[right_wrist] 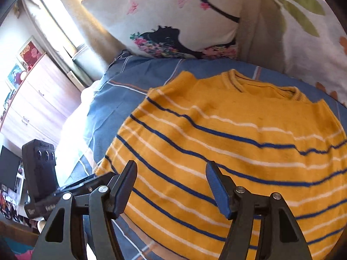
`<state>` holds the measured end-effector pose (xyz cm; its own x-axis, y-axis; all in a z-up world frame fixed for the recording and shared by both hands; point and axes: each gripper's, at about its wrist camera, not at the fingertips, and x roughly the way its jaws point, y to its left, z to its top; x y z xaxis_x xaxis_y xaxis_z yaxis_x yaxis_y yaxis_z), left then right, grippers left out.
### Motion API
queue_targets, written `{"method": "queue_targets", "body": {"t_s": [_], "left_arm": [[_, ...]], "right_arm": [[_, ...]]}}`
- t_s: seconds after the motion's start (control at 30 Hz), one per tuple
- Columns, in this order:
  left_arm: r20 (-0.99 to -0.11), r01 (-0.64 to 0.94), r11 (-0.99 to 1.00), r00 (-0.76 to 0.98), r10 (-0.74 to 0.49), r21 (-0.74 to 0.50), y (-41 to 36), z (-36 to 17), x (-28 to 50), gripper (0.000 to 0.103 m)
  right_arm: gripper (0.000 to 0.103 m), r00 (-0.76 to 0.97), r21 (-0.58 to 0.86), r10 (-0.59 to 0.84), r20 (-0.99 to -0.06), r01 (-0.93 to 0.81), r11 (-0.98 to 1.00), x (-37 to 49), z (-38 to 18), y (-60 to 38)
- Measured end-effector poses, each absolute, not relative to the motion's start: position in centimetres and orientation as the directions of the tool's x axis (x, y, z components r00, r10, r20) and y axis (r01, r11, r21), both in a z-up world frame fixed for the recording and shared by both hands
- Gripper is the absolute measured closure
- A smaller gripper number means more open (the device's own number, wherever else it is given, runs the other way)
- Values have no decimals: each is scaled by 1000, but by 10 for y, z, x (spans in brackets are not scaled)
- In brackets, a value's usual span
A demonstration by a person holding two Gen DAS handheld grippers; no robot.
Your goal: Fold small clothes
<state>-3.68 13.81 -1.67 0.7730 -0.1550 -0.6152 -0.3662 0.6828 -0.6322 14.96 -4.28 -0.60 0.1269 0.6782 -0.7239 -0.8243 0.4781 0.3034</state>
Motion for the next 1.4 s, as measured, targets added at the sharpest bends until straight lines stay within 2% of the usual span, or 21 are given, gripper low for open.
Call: {"method": "queue_targets", "body": {"t_s": [0.07, 0.1, 0.13, 0.17, 0.2, 0.27, 0.37, 0.5, 0.6, 0.63, 0.7, 0.73, 0.77, 0.87, 1.0, 1.13, 1.4], "left_arm": [[-586, -361, 650, 794, -163, -669, 142, -18, -39, 28], [-582, -366, 632, 795, -168, -683, 144, -20, -39, 44], [-589, -372, 619, 787, -184, -691, 147, -22, -37, 71], [-592, -374, 602, 778, -210, -705, 149, -25, -34, 81], [-583, -371, 585, 780, -225, -722, 150, -28, -34, 83], [-571, -368, 578, 792, -216, -729, 148, -28, -38, 83], [-551, -354, 574, 807, -211, -738, 145, -24, -41, 84], [-539, -339, 583, 816, -207, -738, 139, -19, -42, 84], [-539, -336, 594, 819, -200, -731, 132, -13, -42, 84], [-541, -336, 601, 818, -196, -725, 129, -11, -42, 84], [-545, -333, 616, 817, -190, -714, 124, -6, -43, 84], [-545, -328, 622, 816, -192, -711, 121, -2, -44, 84], [-540, -317, 629, 818, -197, -710, 118, 3, -47, 84], [-506, -261, 652, 834, -218, -712, 108, 23, -61, 84], [-472, -209, 691, 855, -214, -692, 96, 51, -74, 83], [-492, -188, 723, 839, -234, -665, 82, 57, -63, 79], [-575, -166, 751, 751, -324, -639, 37, 37, -27, 79]], "right_arm": [[33, 85, 301, 660, -747, -841, 450, 147, -7, -12], [33, 68, 296, 645, -761, -848, 439, 145, -8, 3], [32, 58, 287, 628, -776, -855, 433, 145, -10, 16], [31, 48, 274, 604, -795, -861, 429, 143, -12, 31], [31, 39, 259, 577, -816, -868, 425, 143, -14, 45], [30, 45, 224, 525, -850, -870, 438, 141, -19, 70], [23, 72, 161, 448, -891, -873, 460, 139, -26, 97], [21, 137, 47, 359, -923, -887, 460, 128, -31, 124], [23, 190, -53, 284, -940, -902, 429, 119, -38, 135], [26, 213, -87, 267, -940, -905, 416, 116, -39, 136], [60, 307, -198, 231, -923, -896, 398, 109, -40, 134], [66, 338, -232, 229, -913, -891, 390, 107, -40, 130], [80, 331, -219, 249, -910, -895, 390, 107, -37, 124], [86, 288, -122, 343, -894, -893, 433, 120, -17, 92], [87, 242, 60, 491, -837, -851, 522, 162, 12, 18], [87, 275, 193, 574, -771, -759, 622, 211, 29, -76], [87, 339, 370, 593, -730, -534, 760, 263, -11, -238]]}}
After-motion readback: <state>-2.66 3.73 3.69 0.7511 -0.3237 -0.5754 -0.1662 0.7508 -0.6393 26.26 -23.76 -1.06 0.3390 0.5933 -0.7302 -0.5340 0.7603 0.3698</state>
